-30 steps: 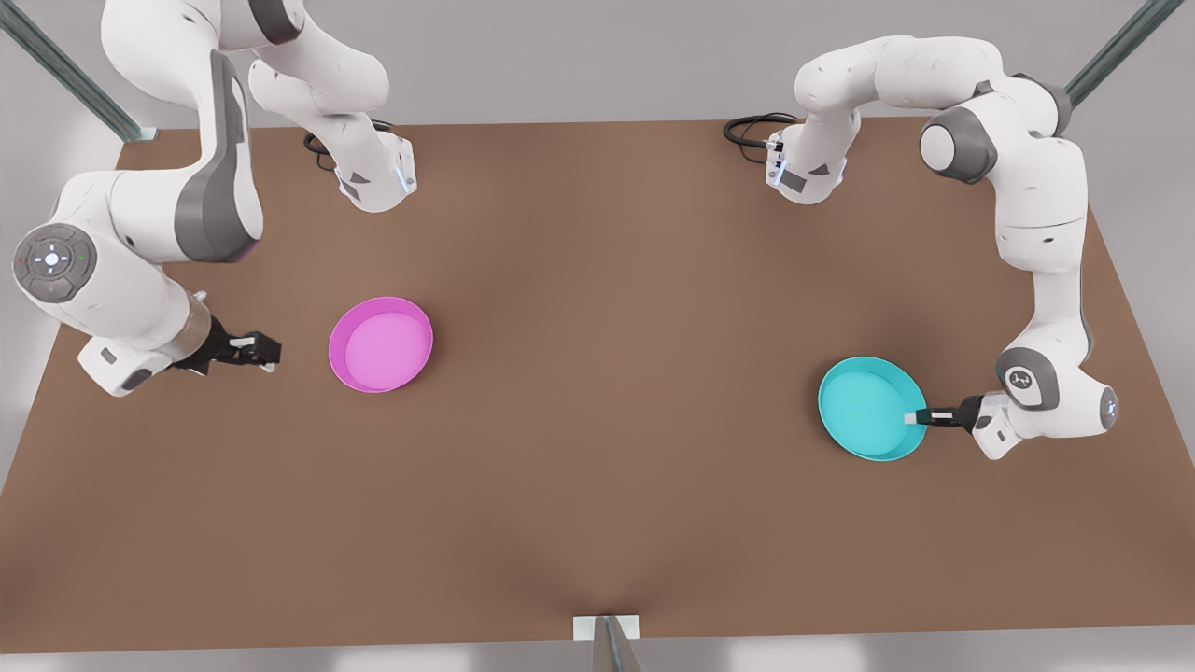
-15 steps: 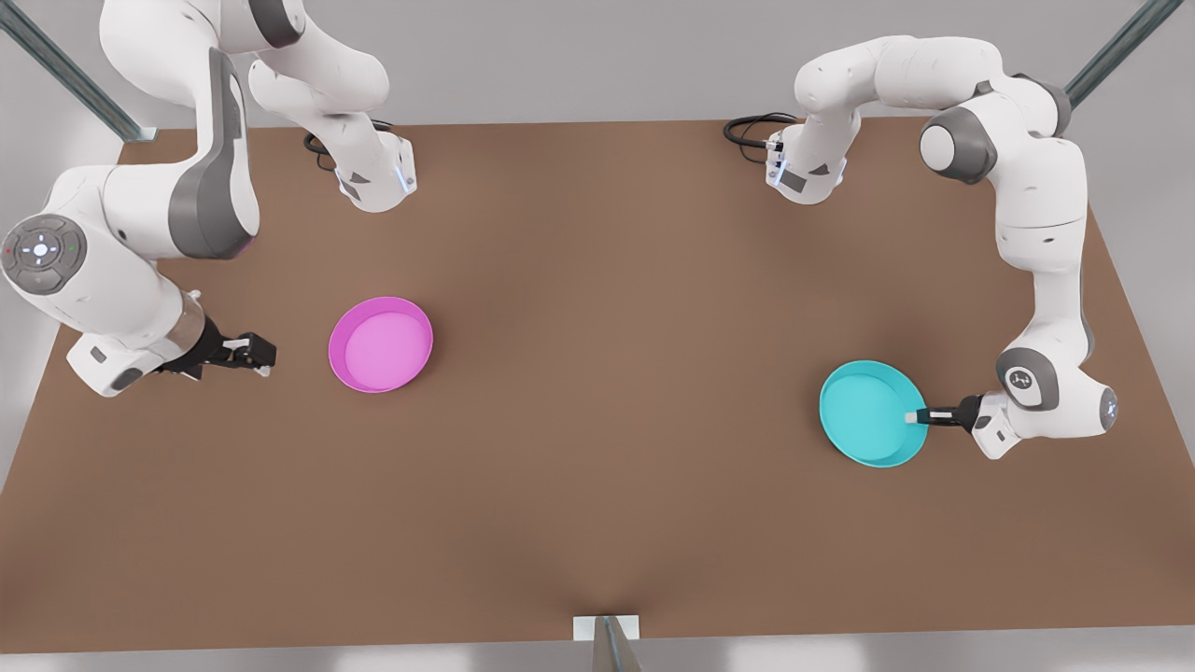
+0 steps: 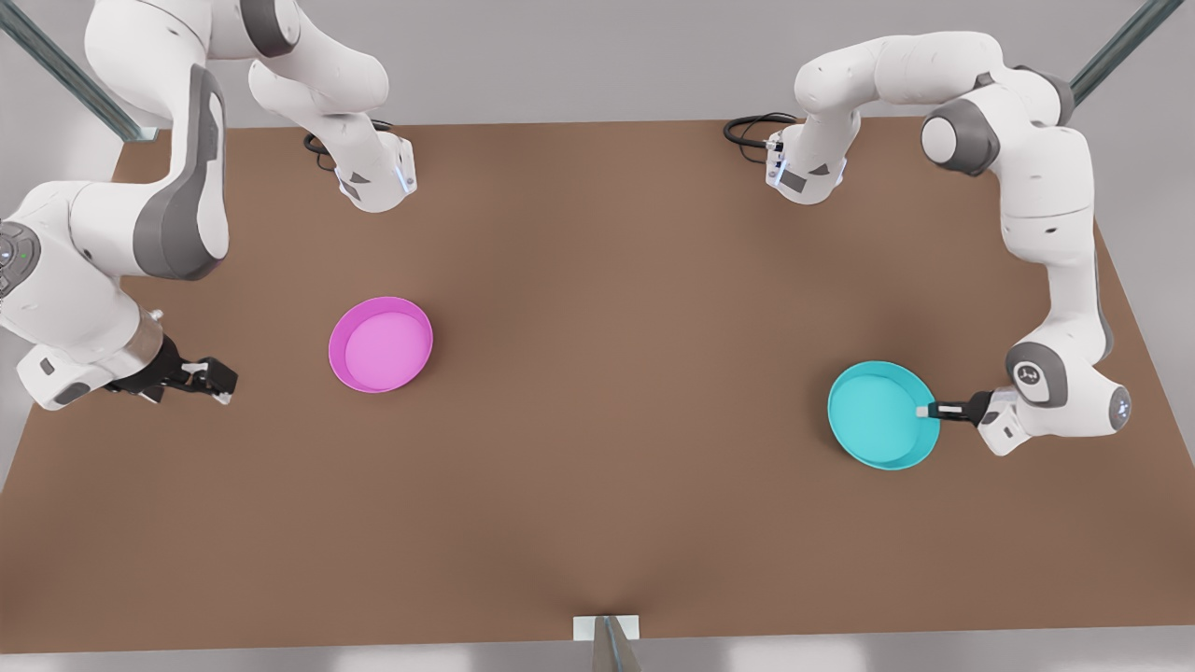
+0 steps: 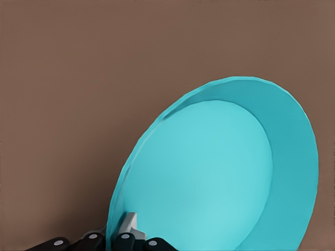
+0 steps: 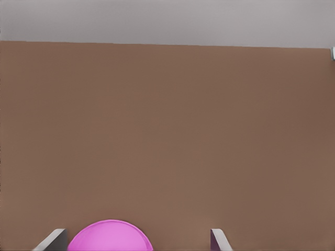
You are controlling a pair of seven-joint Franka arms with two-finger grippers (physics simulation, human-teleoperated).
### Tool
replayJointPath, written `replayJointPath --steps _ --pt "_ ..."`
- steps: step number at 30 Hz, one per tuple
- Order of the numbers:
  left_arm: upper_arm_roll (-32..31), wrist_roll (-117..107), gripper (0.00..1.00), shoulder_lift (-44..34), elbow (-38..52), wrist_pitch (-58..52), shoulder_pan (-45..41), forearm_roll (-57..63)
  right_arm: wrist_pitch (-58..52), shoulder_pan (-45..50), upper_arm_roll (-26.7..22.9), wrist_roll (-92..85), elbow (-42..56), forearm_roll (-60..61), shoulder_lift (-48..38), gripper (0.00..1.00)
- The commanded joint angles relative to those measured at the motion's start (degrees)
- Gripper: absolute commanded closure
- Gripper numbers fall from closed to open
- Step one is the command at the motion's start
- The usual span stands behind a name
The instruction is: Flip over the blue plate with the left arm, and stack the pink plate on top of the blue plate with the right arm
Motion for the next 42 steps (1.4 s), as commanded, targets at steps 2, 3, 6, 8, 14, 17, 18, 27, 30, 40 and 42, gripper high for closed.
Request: replayJointPath --steps 2,3,6,8,14,17,18,27,30,40,42 --pt "-0.09 0.06 0.79 -0.39 0.09 -0.21 -0.02 -3.66 -3.65 -0.3 0.01 -0.47 0.18 0.18 -0.26 0.0" --pt "-0.36 -0.29 0.79 -0.48 0.26 -0.21 -0.19 -3.65 -4.09 0.49 0.45 -0.56 0.0 0.35 -0.17 0.0" --pt "-0.53 -0.73 0.79 -1.45 0.53 -0.21 -1.33 -1.81 -6.38 1.64 1.69 -0.74 1.32 3.07 -0.87 0.0" --pt "-0.53 -2.66 0.79 -3.55 0.53 -0.21 -4.4 1.79 -7.79 1.2 1.6 -0.39 -2.45 4.22 -5.0 0.0" --pt "-0.45 -7.94 0.79 -8.57 0.97 -1.26 -14.6 21.65 -6.64 -0.82 0.89 -0.65 -6.59 3.52 -8.43 0.0" --pt "-0.36 -12.51 0.79 -10.06 3.08 -7.15 -21.46 33.6 -2.17 -0.91 0.1 -0.39 -16.95 3.52 -8.08 0.0" --pt "-0.36 -14.88 0.79 -10.59 3.08 -8.91 -23.92 37.65 -0.67 -2.32 0.02 -1.0 -17.58 3.52 -7.47 0.0" --pt "-0.27 -36.68 0.79 -11.29 7.47 -33.6 -45.01 62.26 0.04 -7.41 -5.26 -15.42 -19.25 4.48 -0.88 0.0" --pt "-0.01 -44.76 0.79 -10.32 7.39 -40.02 -52.83 67.88 -0.32 -9.87 -6.49 -17.87 -17.58 13.27 3.43 0.0" --pt "0.08 -59.97 0.79 -0.04 7.47 -55.05 -71.91 89.69 -3.04 -11.28 -6.23 -32.03 -29.18 21.36 5.1 0.0" --pt "0.08 -64.18 0.79 2.24 7.65 -55.23 -74.11 89.95 -1.9 -11.54 -6.23 -25.44 -28.91 22.41 7.12 0.0"
